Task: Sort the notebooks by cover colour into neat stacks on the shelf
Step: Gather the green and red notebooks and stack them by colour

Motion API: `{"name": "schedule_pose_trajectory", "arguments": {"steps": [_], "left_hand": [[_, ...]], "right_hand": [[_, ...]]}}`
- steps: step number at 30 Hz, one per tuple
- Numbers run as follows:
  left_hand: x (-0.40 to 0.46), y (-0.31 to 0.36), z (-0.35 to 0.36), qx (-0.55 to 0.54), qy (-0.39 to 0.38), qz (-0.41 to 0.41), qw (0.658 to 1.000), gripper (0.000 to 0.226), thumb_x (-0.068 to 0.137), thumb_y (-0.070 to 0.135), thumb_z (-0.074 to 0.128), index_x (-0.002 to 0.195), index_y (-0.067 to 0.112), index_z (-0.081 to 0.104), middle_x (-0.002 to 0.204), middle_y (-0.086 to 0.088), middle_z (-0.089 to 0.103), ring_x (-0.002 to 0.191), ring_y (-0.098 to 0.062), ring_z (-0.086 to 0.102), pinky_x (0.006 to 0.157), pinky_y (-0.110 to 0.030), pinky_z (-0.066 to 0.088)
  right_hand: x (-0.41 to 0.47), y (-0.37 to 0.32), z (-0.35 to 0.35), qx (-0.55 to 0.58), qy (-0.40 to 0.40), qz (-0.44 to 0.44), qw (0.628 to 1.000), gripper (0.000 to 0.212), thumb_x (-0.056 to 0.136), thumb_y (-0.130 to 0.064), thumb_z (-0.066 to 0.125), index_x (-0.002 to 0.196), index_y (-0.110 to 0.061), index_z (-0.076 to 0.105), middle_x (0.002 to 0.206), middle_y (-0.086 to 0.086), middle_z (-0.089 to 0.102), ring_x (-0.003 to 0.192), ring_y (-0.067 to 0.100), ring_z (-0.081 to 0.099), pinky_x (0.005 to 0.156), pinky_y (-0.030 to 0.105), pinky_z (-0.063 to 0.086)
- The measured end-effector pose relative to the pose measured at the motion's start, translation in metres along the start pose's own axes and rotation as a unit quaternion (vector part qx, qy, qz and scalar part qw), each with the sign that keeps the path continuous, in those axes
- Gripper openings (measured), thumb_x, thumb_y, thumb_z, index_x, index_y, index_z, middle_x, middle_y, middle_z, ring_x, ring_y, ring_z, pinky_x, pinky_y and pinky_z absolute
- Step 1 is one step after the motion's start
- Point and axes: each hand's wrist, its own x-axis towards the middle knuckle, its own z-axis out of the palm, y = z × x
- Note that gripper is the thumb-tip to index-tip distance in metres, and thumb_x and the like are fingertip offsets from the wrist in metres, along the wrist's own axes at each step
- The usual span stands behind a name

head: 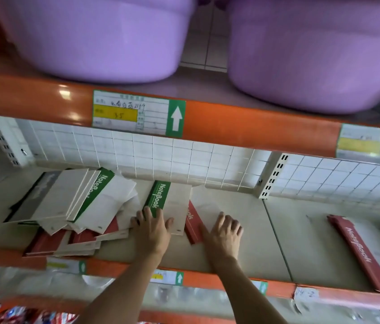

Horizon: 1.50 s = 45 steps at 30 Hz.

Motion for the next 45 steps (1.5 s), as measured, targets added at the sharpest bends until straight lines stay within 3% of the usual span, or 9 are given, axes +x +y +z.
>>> {"name": "schedule_pose_trajectory", "arguments": {"steps": [8, 14, 19, 25, 29, 32, 39, 42, 45], "left_hand": [[-0.004, -0.007, -0.007, -0.009, -0.008, -0.084, 0.996, 0.082, 0.075, 0.078, 0.057, 0.117, 0.008, 0.058, 0.104, -0.021, 0.060, 0.098, -0.035, 0.050, 0.083, -0.047, 0.039], [-0.002, -0.009, -0.017, -0.076, -0.022, -0.152, 0.985, 0.097, 0.051, 0.084, 0.068, 0.105, 0.005, 0.057, 0.097, -0.017, 0.059, 0.090, -0.033, 0.053, 0.075, -0.043, 0.042], [0.000, -0.013, -0.010, -0.107, -0.020, -0.125, 0.986, 0.072, 0.064, 0.067, 0.078, 0.098, 0.008, 0.053, 0.088, -0.011, 0.064, 0.081, -0.032, 0.060, 0.074, -0.043, 0.045], [0.001, -0.009, -0.008, -0.113, -0.006, -0.076, 0.991, 0.050, 0.084, 0.044, 0.073, 0.115, 0.011, 0.052, 0.080, -0.010, 0.069, 0.075, -0.030, 0.064, 0.072, -0.041, 0.043], [-0.001, -0.013, -0.009, -0.186, -0.011, -0.071, 0.980, 0.038, 0.084, 0.033, 0.076, 0.108, 0.009, 0.058, 0.075, -0.014, 0.067, 0.069, -0.035, 0.064, 0.064, -0.038, 0.046], [-0.003, -0.007, -0.028, -0.216, -0.029, -0.117, 0.969, 0.028, 0.084, 0.027, 0.074, 0.105, 0.013, 0.062, 0.087, -0.015, 0.071, 0.084, -0.039, 0.066, 0.068, -0.040, 0.050], [-0.029, 0.097, -0.075, -0.201, -0.092, -0.119, 0.968, 0.047, 0.094, 0.012, 0.052, 0.138, 0.013, 0.037, 0.108, -0.020, 0.065, 0.099, -0.041, 0.063, 0.072, -0.039, 0.046], [-0.039, 0.149, -0.088, -0.234, -0.094, -0.107, 0.962, 0.033, 0.089, 0.007, 0.053, 0.121, 0.011, 0.046, 0.104, -0.020, 0.066, 0.092, -0.039, 0.067, 0.073, -0.040, 0.055], [-0.055, 0.201, -0.099, -0.284, -0.077, -0.109, 0.949, 0.019, 0.090, 0.008, 0.049, 0.108, 0.012, 0.050, 0.093, -0.016, 0.066, 0.068, -0.033, 0.065, 0.058, -0.036, 0.054]], "right_hand": [[0.010, -0.016, -0.016, 0.062, -0.089, 0.142, 0.984, 0.097, 0.067, -0.075, 0.068, 0.128, -0.004, 0.043, 0.132, 0.015, 0.051, 0.125, 0.034, 0.043, 0.107, 0.040, 0.032], [-0.005, -0.015, -0.010, 0.132, -0.018, 0.152, 0.979, 0.083, 0.061, -0.070, 0.075, 0.110, -0.009, 0.047, 0.115, 0.009, 0.059, 0.113, 0.031, 0.046, 0.101, 0.040, 0.036], [-0.011, -0.017, -0.008, 0.178, 0.014, 0.148, 0.973, 0.067, 0.068, -0.060, 0.075, 0.101, -0.011, 0.044, 0.108, 0.008, 0.058, 0.105, 0.030, 0.044, 0.096, 0.042, 0.036], [-0.010, -0.015, -0.009, 0.195, 0.020, 0.152, 0.969, 0.027, 0.096, -0.031, 0.052, 0.105, -0.006, 0.048, 0.113, 0.015, 0.061, 0.109, 0.035, 0.045, 0.096, 0.042, 0.033], [-0.005, -0.004, -0.022, 0.296, -0.060, 0.167, 0.939, 0.020, 0.086, -0.018, 0.057, 0.105, -0.011, 0.054, 0.101, 0.012, 0.060, 0.103, 0.035, 0.051, 0.091, 0.041, 0.041], [-0.003, 0.015, -0.041, 0.349, -0.147, 0.135, 0.916, 0.015, 0.081, -0.009, 0.058, 0.095, -0.013, 0.054, 0.083, 0.007, 0.064, 0.083, 0.033, 0.062, 0.073, 0.042, 0.053], [-0.024, 0.102, -0.097, 0.367, -0.127, 0.142, 0.910, 0.021, 0.087, -0.001, 0.049, 0.104, -0.015, 0.049, 0.088, 0.019, 0.067, 0.074, 0.034, 0.058, 0.061, 0.035, 0.041], [-0.031, 0.146, -0.128, 0.414, -0.075, 0.159, 0.893, 0.012, 0.086, -0.009, 0.046, 0.090, -0.020, 0.043, 0.074, 0.008, 0.058, 0.075, 0.030, 0.056, 0.064, 0.041, 0.043], [-0.033, 0.198, -0.153, 0.426, -0.069, 0.166, 0.887, 0.025, 0.092, -0.013, 0.046, 0.106, -0.031, 0.035, 0.089, 0.004, 0.053, 0.086, 0.024, 0.053, 0.070, 0.033, 0.049]]}}
